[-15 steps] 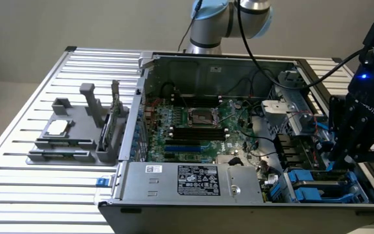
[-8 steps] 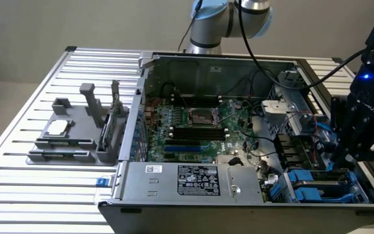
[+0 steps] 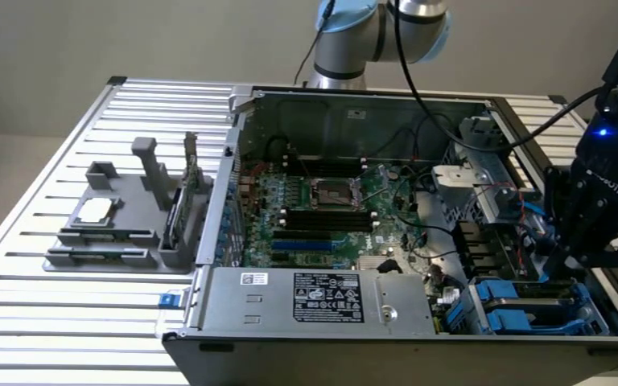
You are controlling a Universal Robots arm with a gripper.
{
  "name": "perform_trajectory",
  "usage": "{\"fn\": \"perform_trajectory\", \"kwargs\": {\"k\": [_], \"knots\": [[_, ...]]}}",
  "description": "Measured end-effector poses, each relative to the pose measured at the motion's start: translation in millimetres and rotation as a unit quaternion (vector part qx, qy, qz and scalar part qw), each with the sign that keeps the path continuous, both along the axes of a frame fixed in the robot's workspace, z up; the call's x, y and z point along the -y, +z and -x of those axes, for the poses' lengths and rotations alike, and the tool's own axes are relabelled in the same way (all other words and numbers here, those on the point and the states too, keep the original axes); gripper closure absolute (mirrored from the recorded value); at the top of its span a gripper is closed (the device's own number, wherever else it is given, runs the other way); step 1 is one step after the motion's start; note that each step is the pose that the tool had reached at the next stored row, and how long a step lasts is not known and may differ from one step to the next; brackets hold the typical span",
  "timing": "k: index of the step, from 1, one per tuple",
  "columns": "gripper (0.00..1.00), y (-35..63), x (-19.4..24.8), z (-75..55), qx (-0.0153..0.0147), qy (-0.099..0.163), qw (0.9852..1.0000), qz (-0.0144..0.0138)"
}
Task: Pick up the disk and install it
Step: 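Insert the first disk wire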
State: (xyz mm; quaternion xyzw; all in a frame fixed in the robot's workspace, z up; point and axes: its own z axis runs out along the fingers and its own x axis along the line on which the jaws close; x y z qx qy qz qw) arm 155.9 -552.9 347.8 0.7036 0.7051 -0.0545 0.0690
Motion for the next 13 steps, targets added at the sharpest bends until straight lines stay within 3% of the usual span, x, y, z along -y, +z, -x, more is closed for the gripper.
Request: {"fn": "perform_trajectory", "kwargs": {"k": [6,8,13], "knots": [[0.89,-1.9,2.3,-5.5,-0.0142,0.0,0.9999,-0.0001],[0.89,-2.4,2.9,-6.7,-0.0171,0.0,0.9999,-0.0003],[0.89,-5.1,3.9,-8.9,-0.0254,0.0,0.9997,-0.0049]]}}
